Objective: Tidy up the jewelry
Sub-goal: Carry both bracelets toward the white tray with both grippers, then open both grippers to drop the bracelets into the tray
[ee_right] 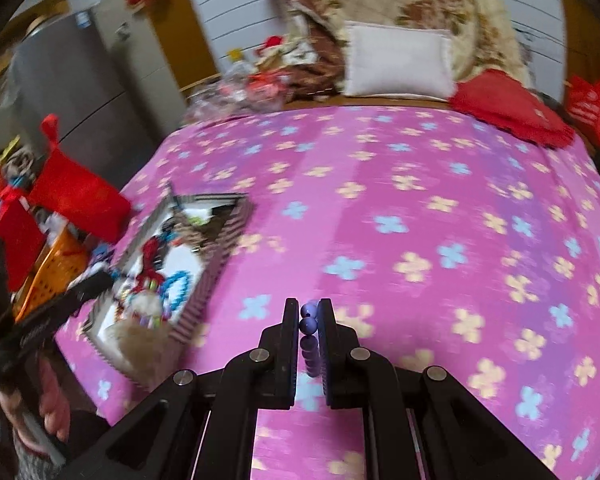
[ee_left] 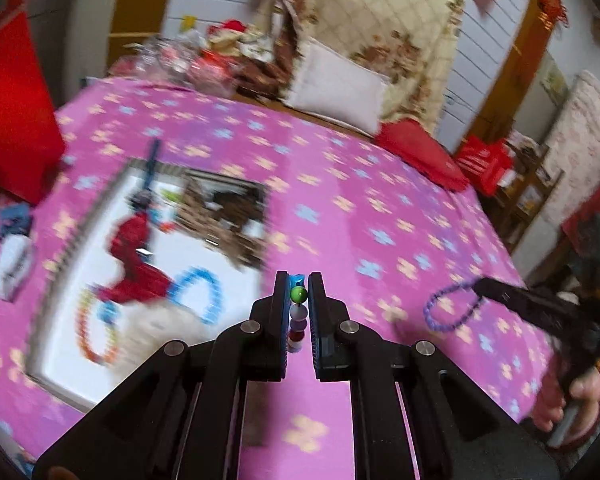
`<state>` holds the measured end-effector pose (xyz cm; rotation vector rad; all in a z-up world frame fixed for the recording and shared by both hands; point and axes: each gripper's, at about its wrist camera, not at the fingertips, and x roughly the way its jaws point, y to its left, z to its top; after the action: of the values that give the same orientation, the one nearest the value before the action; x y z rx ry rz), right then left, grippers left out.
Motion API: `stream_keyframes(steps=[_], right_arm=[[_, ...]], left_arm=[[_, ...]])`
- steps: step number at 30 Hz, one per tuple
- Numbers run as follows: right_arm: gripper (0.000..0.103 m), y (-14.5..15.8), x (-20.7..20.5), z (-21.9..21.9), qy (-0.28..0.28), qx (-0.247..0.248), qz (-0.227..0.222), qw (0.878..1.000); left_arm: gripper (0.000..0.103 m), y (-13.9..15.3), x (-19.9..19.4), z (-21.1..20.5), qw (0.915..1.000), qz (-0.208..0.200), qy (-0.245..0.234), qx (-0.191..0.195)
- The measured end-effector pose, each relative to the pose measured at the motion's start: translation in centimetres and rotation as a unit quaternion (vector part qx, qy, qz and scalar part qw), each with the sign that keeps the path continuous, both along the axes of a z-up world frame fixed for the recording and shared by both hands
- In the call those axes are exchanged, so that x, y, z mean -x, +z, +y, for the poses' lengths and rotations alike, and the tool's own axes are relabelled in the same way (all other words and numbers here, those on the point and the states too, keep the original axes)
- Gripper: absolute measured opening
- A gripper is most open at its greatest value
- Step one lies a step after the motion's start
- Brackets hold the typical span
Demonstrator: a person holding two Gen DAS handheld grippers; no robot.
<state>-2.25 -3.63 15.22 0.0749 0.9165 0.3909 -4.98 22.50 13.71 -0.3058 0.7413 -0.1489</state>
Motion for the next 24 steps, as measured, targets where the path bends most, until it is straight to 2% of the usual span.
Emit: stream_keyframes(steps=[5, 12, 18, 24], right_arm=[[0.009, -0.2, -0.8, 4.8, 0.042, -0.009, 0.005, 0.999], [0.009, -1.0, -2.9, 11.9, 0.088, -0.005, 0.015, 0.996], [0.009, -1.9, -5.9, 18.6, 0.119, 0.003, 0.033, 0.992], [0.009, -2.9, -8.9, 25.5, 0.141, 0.022, 0.033, 0.989]], left_arm=[[0.007, -1.0, -0.5, 5.3, 0.9986, 0.002, 0.054, 0.005], [0.007, -4.0, -1.9, 11.3, 0.9928, 0.040, 0.111, 0.022], [0.007, -5.7, -4.8, 13.4, 0.9889, 0.066, 0.130, 0.031], [0.007, -7.1, -7.1, 14.9, 0.9845, 0.077, 0.157, 0.011]])
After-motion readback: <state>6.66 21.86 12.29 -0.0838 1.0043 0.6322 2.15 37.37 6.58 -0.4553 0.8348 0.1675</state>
